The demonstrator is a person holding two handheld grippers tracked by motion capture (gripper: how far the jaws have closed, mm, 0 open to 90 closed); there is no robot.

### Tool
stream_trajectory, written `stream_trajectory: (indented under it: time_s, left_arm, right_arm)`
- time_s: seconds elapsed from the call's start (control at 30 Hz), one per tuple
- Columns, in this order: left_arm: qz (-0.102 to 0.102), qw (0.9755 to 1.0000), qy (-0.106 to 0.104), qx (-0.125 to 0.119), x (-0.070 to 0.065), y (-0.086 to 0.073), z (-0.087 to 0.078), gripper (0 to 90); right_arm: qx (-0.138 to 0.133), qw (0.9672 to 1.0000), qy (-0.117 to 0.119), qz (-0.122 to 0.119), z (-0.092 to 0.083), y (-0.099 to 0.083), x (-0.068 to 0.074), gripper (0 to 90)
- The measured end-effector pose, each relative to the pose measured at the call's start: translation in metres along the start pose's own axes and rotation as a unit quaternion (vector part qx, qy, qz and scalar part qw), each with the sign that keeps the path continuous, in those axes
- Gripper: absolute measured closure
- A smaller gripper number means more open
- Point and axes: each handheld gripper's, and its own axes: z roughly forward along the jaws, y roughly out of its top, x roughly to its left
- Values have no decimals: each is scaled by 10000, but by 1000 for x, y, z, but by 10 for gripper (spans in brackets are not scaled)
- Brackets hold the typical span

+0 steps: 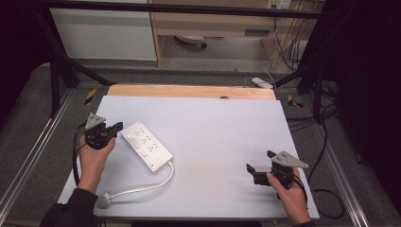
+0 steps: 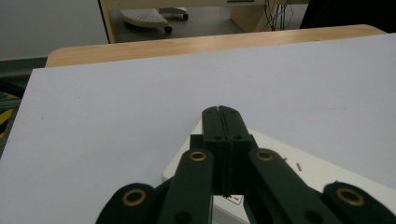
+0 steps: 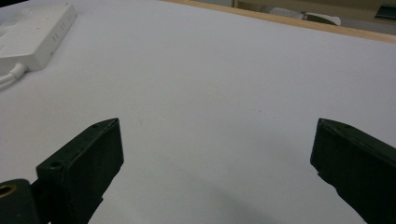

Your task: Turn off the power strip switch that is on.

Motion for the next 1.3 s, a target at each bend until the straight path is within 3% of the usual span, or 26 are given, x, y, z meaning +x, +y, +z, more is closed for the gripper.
stream_trajectory:
  time_s: [0.3, 0.87, 1.3]
  left_arm:
    - [125, 9997, -3, 186, -2, -5, 7, 900]
    - [-51, 9994, 24, 329, 3, -17, 9, 900]
    - [20, 9986, -30, 523, 1, -22, 17, 900]
  right_arm:
    - [10, 10000, 6, 7, 1, 1, 1, 31]
    - [44, 10000, 23, -59, 2, 0, 2, 31]
    - [75, 10000, 26, -51, 2, 0, 2, 31]
